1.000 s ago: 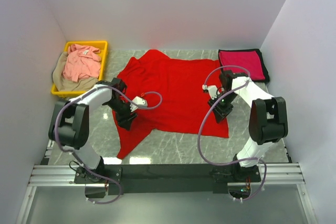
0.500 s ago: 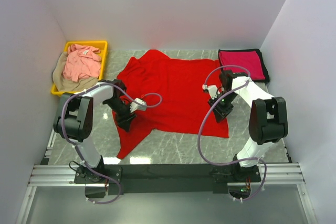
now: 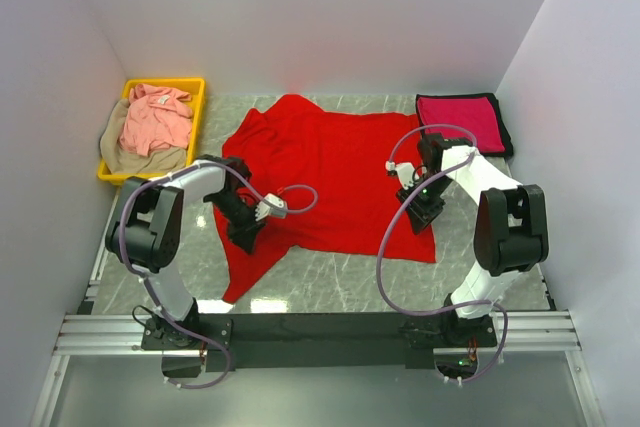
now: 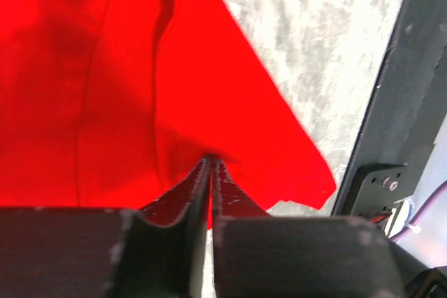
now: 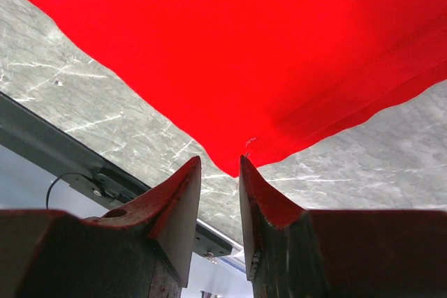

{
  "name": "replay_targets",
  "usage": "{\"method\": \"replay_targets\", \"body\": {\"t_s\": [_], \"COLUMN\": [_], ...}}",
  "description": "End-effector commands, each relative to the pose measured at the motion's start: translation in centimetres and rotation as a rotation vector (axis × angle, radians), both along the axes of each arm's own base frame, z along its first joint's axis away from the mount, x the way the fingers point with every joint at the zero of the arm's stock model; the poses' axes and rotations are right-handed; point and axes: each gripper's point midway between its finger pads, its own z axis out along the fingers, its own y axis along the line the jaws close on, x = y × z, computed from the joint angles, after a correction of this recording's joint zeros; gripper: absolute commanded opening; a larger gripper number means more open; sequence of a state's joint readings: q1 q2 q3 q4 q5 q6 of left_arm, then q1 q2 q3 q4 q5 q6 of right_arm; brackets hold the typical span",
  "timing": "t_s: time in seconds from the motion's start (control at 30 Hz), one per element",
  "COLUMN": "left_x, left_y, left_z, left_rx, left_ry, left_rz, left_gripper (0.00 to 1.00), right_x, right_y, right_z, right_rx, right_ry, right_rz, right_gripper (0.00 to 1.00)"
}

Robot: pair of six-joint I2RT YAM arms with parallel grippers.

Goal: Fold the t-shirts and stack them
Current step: Flatten the tshirt out

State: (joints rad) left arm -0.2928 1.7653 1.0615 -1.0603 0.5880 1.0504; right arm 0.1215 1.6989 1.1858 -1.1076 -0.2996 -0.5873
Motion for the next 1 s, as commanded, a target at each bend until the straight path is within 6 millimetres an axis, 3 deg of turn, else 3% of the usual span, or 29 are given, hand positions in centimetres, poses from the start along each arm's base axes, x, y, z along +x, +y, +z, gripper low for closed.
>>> {"method": "replay_targets", "body": {"t_s": [0.0, 0.07, 0.23, 0.4, 0.53, 0.7, 0.97], "left_x": [-0.8, -0.9, -0.9, 0.4, 1.4, 2.5, 1.6], "left_y": [-1.4, -2.5, -4.5, -2.3, 0.2, 0.8, 1.2], "left_z": [1.9, 2.7, 4.6, 3.8, 2.3, 0.6, -0.9], "left_rx": [-0.063, -0.081, -0.109, -0.047, -0.007, 0.022, 0.042], "left_ry": [-0.011, -0.033, -0.052, -0.122, -0.088, -0.080, -0.046], "left_rz": [-0.015, -0.037, -0.025, 0.022, 0.042, 0.039, 0.026], "left_gripper": [0.07, 0.01, 0.01, 0.34, 0.47, 0.49, 0.43], "right_x": [0.2, 0.2, 0.1, 0.0, 0.0, 0.1, -0.1], "right_y": [-0.2, -0.3, -0.2, -0.1, -0.1, 0.0, -0.2], "right_z": [0.3, 0.3, 0.3, 0.5, 0.3, 0.4, 0.7], "right_rx": [-0.010, -0.012, -0.007, 0.001, 0.001, 0.005, -0.007], "right_ry": [-0.012, -0.012, -0.009, -0.013, -0.003, -0.001, -0.009], "right_rz": [-0.007, -0.007, -0.007, -0.011, -0.014, -0.020, -0.023], "right_gripper": [0.36, 0.35, 0.34, 0.34, 0.34, 0.34, 0.34]}}
